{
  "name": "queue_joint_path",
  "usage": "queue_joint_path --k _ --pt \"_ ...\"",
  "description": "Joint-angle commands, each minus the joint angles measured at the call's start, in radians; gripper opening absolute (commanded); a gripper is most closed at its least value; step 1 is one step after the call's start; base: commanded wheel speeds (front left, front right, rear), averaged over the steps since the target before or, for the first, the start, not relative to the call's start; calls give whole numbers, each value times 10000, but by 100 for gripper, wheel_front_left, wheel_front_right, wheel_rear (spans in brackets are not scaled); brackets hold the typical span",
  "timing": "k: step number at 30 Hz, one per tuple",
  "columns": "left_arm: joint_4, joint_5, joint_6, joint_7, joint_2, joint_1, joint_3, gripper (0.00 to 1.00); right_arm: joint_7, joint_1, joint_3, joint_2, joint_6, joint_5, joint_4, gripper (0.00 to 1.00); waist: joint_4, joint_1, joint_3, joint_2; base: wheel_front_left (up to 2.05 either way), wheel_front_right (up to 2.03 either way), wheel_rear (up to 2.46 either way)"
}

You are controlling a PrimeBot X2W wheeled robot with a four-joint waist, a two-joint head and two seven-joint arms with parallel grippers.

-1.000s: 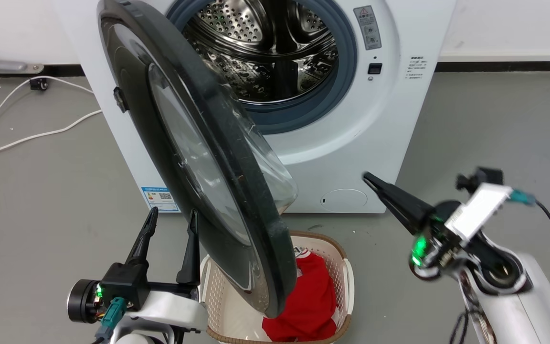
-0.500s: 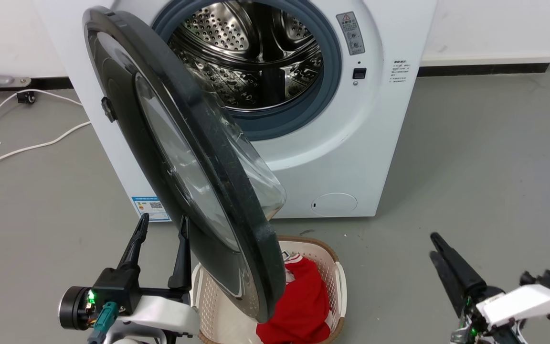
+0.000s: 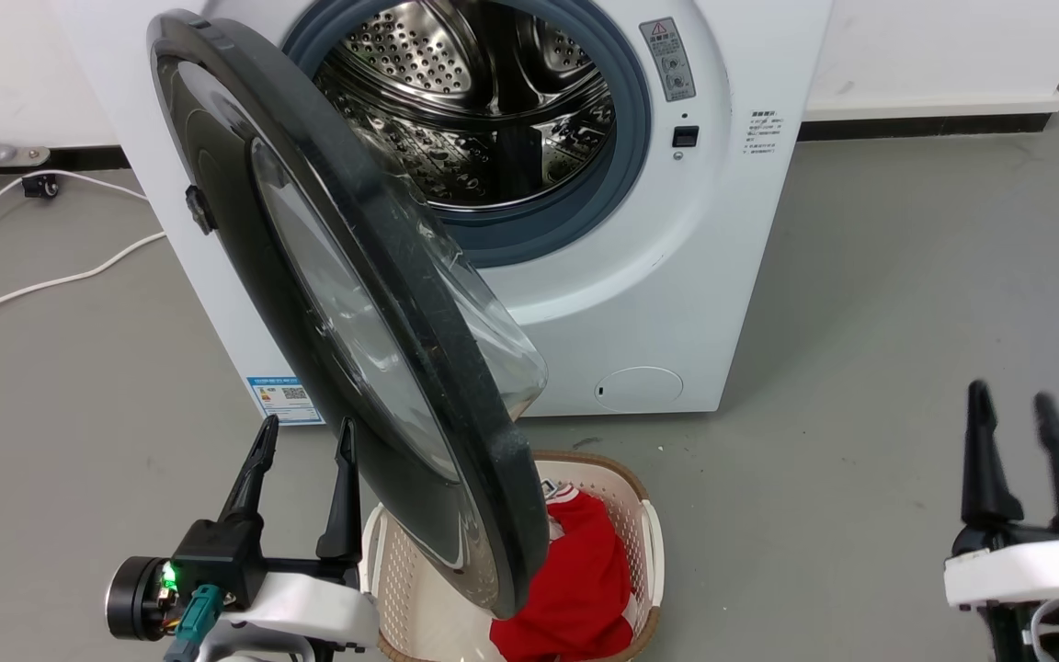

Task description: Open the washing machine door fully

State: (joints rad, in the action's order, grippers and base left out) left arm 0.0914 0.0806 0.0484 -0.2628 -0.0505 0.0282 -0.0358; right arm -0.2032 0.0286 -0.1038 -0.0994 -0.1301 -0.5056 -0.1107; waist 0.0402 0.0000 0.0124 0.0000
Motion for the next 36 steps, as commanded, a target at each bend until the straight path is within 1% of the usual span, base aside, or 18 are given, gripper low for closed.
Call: queue_joint_path --k 1,2,6,9,11,14,20,26,35,36 --pt "-45 -54 -35 -30 5 33 9 100 -175 112 -226 118 -5 1208 411 100 -7 0 -17 0 0 0 0" --pt "-52 -50 -41 -30 3 51 14 100 -237 125 -320 164 -5 2034 681 100 -12 0 -28 0 0 0 0" --pt "-83 -68 -39 -30 5 127 40 100 -335 -25 -364 365 -5 4220 1725 100 -25 0 -61 0 0 0 0" --pt "-102 -78 -37 -29 5 161 66 100 -279 -299 -145 452 -3 5248 2314 100 -27 0 -70 0 0 0 0" --pt "-113 -99 -28 -29 5 173 91 100 -165 -507 91 489 -3 5536 2549 100 -25 0 -79 0 0 0 0" --pt "-119 -125 -18 -30 5 167 109 100 -23 -854 389 497 -3 5360 2520 100 -16 0 -98 0 0 0 0" --pt "-168 -158 -38 -30 5 188 140 100 -87 -1014 540 502 -3 4634 1939 100 14 0 -118 0 0 0 0" --pt "-203 -157 -22 -30 6 188 132 100 -211 -744 598 504 -3 4570 1550 100 -5 0 -123 0 0 0 0" --pt "-264 -135 -33 -29 6 223 163 100 -280 -661 619 506 -3 4486 1329 100 -22 0 -126 0 0 0 0" --pt "-311 -121 -54 -30 6 236 172 92 -286 -655 626 506 -3 4470 1317 100 -22 0 -128 0 0 0 0"
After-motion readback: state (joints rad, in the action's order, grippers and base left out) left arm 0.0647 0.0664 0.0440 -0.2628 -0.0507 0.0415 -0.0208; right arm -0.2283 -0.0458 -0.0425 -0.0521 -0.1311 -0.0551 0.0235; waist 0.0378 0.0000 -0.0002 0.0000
